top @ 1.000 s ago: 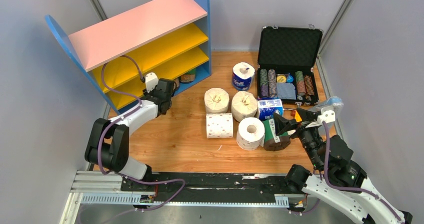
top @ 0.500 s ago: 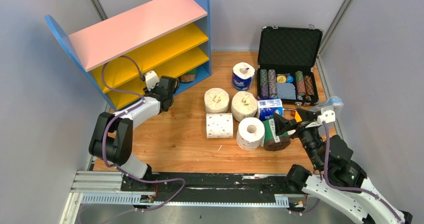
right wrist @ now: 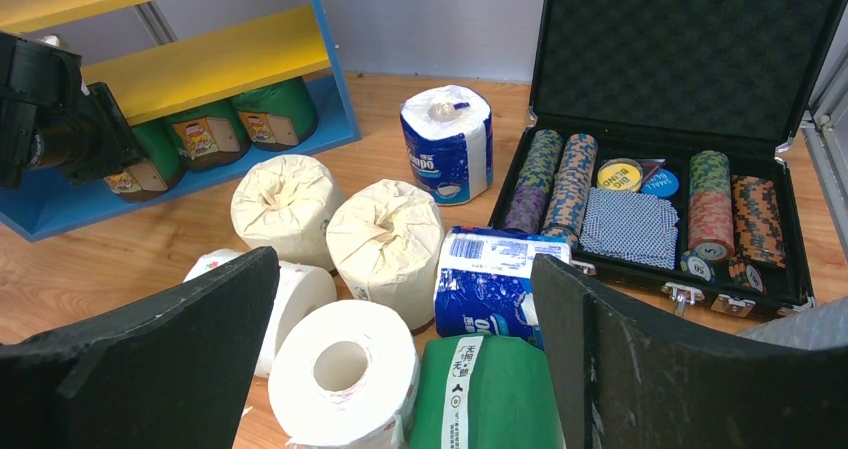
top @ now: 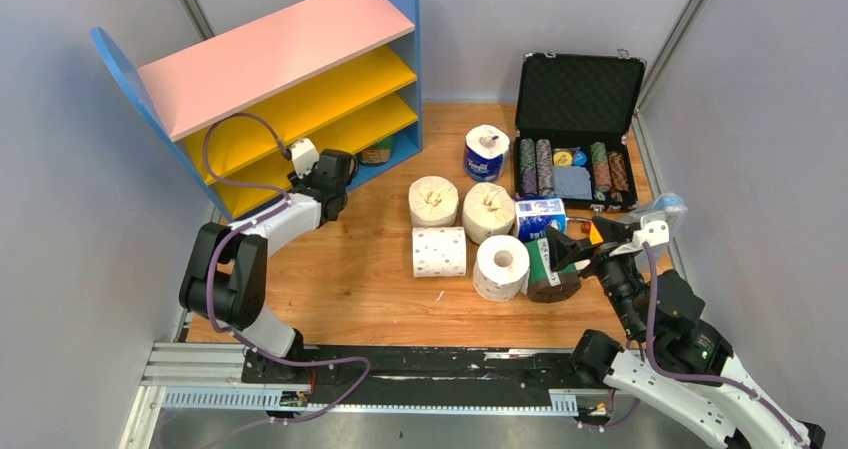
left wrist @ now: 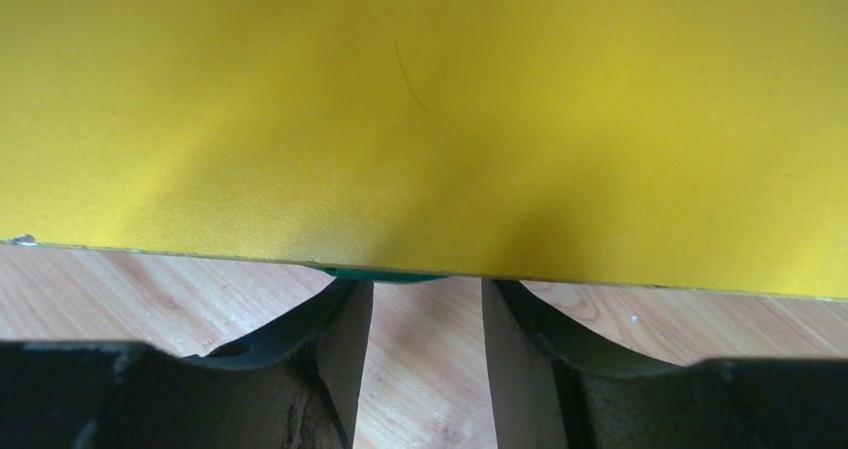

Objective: Place and organize the paper towels onto the shelf
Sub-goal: Place the paper towel on the shelf.

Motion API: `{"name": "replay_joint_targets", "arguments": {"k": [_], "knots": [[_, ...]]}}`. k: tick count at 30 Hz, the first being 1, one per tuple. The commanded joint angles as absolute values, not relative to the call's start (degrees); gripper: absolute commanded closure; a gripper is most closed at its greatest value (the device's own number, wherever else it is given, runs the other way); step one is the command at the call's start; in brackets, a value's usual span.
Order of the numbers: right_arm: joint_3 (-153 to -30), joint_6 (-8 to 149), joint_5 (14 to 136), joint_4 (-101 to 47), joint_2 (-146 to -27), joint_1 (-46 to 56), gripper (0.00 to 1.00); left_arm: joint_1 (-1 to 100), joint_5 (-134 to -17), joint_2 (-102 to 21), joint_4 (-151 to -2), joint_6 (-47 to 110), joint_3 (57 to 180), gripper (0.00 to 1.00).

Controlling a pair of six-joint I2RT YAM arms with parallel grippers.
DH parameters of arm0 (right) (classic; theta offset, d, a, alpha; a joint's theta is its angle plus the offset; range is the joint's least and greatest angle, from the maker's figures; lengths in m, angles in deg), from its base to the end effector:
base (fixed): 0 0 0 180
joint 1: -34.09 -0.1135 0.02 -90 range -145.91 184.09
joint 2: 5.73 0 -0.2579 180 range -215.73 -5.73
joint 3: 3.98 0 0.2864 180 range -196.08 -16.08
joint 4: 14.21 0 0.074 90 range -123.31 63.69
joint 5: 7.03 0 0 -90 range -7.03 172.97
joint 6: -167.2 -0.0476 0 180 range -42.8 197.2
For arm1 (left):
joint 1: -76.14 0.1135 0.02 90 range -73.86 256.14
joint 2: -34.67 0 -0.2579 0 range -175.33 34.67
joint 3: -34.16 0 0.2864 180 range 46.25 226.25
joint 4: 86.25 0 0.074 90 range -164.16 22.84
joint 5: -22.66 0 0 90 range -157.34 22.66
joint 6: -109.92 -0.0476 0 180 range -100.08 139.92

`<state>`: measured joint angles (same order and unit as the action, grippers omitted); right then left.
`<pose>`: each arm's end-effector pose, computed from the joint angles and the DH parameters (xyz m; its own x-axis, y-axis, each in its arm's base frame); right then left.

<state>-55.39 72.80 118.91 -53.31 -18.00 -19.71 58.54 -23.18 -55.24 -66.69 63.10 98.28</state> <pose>0.0832 0.0663 0.3492 -0.0231 0.0736 -0.9970 -0.3058 0.9490 0.0771 0.3470 -0.0753 0.1699 -0.3236 -0.4124 -0.8516 -0.6462 0.7538 -0.1195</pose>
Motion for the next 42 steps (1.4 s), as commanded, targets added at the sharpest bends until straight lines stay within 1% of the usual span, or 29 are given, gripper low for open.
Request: {"name": "replay_joint_targets", "arguments": {"k": [1, 5, 8, 13, 18, 20, 23, 28, 32, 39, 42], "knots": [[-55.34, 72.73, 119.04, -51.18, -18.39, -19.60, 0.00, 59.89, -28.30, -55.70, -73.31, 58.27, 101.76, 0.47], [-55.43, 72.63, 119.11, -51.23, -18.43, -19.54, 0.00, 59.89, -29.74, -53.80, -71.24, 58.23, 101.64, 0.41], [-55.54, 72.54, 119.15, -51.20, -18.45, -19.54, 0.00, 59.73, -31.00, -50.91, -68.48, 58.14, 101.55, 0.32], [-55.71, 72.41, 119.63, -51.19, -18.47, -19.52, 0.00, 59.54, -34.67, -43.82, -59.68, 57.02, 103.04, 0.21], [-55.80, 72.15, 119.76, -51.18, -18.56, -19.55, 0.00, 59.53, -37.92, -34.77, -52.75, 51.77, 103.77, 0.11], [-55.88, 72.10, 119.65, -51.31, -18.48, -19.52, 0.00, 59.53, -38.95, -29.27, -50.85, 48.39, 103.89, 0.07], [-56.36, 71.44, 118.95, -51.42, -18.46, -19.52, 0.00, 59.59, -42.80, -24.58, -49.01, 41.90, 103.97, 0.01], [-58.27, 66.97, 119.06, -53.17, -22.03, -19.60, 0.00, 59.53, -49.95, -15.55, -48.08, 34.43, 103.41, 0.00], [-63.13, 59.06, 119.69, -58.97, -29.58, -19.57, 0.00, 59.53, -54.18, -9.42, -50.25, 29.75, 101.94, 0.00], [-70.33, 48.45, 120.62, -68.99, -41.79, -19.36, 0.00, 59.55, -57.38, -2.96, -54.21, 28.68, 98.32, 0.00], [-72.32, 41.88, 118.68, -74.33, -46.69, -15.84, 0.00, 59.53, -57.97, -0.79, -55.78, 29.51, 96.33, 0.00]]}}
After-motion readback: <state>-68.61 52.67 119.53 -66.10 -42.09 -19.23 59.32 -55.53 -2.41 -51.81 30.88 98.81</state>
